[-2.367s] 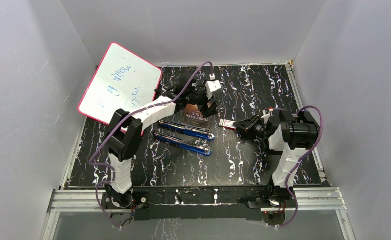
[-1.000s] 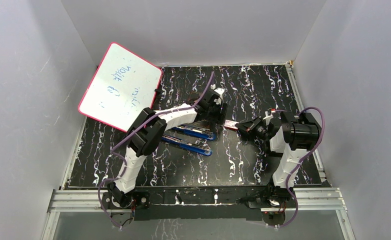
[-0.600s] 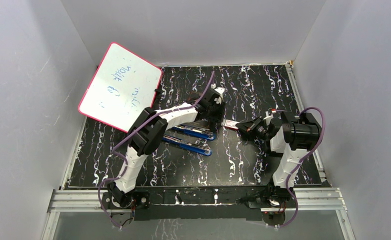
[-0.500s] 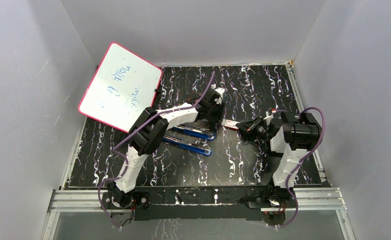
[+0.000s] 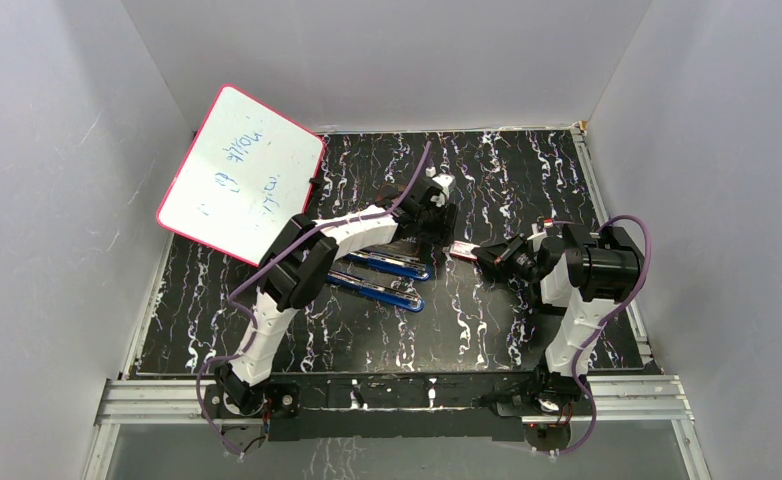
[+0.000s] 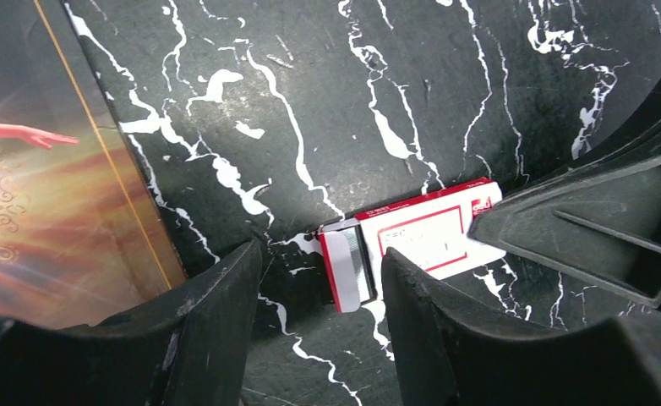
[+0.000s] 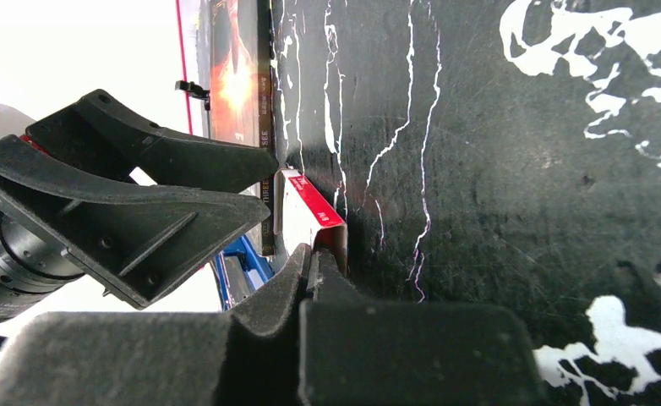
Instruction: Load the staples into the stapler
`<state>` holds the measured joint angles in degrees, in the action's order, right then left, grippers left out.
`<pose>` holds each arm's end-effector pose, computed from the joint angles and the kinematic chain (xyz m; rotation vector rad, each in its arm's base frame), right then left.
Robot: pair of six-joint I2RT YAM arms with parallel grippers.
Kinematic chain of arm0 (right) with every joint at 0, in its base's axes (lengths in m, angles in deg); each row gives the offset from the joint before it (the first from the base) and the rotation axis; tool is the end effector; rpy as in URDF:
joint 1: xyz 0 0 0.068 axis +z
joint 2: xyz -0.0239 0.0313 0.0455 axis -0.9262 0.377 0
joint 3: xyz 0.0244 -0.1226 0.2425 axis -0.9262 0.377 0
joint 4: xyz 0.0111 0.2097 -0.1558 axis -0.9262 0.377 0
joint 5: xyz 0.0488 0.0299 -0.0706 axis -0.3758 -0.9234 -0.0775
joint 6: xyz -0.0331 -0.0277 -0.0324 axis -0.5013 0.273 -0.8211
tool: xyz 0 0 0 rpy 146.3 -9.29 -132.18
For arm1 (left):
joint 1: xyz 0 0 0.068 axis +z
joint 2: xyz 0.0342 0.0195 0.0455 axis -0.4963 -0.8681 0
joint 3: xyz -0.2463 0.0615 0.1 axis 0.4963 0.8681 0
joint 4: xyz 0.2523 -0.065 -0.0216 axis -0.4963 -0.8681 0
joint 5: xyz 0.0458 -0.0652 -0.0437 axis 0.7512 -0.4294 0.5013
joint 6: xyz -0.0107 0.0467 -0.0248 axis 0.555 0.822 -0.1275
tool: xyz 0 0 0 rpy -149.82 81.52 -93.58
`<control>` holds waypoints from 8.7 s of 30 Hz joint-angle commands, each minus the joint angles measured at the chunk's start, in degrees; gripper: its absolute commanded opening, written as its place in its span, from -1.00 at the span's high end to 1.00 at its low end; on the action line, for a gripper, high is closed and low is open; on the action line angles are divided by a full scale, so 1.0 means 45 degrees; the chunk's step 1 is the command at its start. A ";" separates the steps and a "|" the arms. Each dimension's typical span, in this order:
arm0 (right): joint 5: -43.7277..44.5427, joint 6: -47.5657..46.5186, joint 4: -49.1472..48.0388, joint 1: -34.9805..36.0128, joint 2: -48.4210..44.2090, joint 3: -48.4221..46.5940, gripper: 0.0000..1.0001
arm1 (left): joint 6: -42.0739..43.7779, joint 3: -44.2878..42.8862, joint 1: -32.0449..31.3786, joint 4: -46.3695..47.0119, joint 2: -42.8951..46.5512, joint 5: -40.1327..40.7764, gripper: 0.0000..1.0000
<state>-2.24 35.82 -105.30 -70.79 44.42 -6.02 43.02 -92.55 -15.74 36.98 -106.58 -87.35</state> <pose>0.2717 0.0074 0.0816 0.6325 1.9390 1.2605 0.3560 -0.3673 0.1715 0.5508 2.2510 -0.7318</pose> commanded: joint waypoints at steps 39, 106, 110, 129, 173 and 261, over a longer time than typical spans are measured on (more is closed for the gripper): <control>0.0013 -0.0220 -0.0253 -0.0071 -0.0380 0.0022 1.00 | 0.0815 -0.0389 -0.0162 -0.0670 0.0117 0.0884 0.84; 0.6394 -0.5415 1.5189 -0.2306 -1.2290 -0.4527 -0.69 | -0.0569 0.1075 0.0459 0.0981 0.4994 0.3856 -0.97; 0.6892 -0.4270 1.4478 -0.1380 -1.2356 -0.4805 -0.96 | -0.2228 0.1930 0.0656 0.1354 0.5983 0.5359 -0.97; 1.4887 0.0018 1.2734 0.6519 -0.9504 -0.7683 -0.96 | -0.4918 0.8384 0.0941 1.0574 0.7722 0.4360 -0.97; 1.6592 -0.0367 1.7204 0.7819 -0.9536 -1.2390 -0.96 | -0.7250 0.5952 0.0739 1.2408 0.6098 0.0357 -0.97; 1.2341 -0.7748 2.0665 0.2769 -0.6774 -1.0072 -0.77 | 0.0577 0.0856 0.2591 -0.2146 0.3804 0.2261 -0.97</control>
<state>57.00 5.30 -6.72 -58.33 14.30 -52.07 41.51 -87.54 -4.16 26.18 -90.43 -73.19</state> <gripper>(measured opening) 0.893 0.983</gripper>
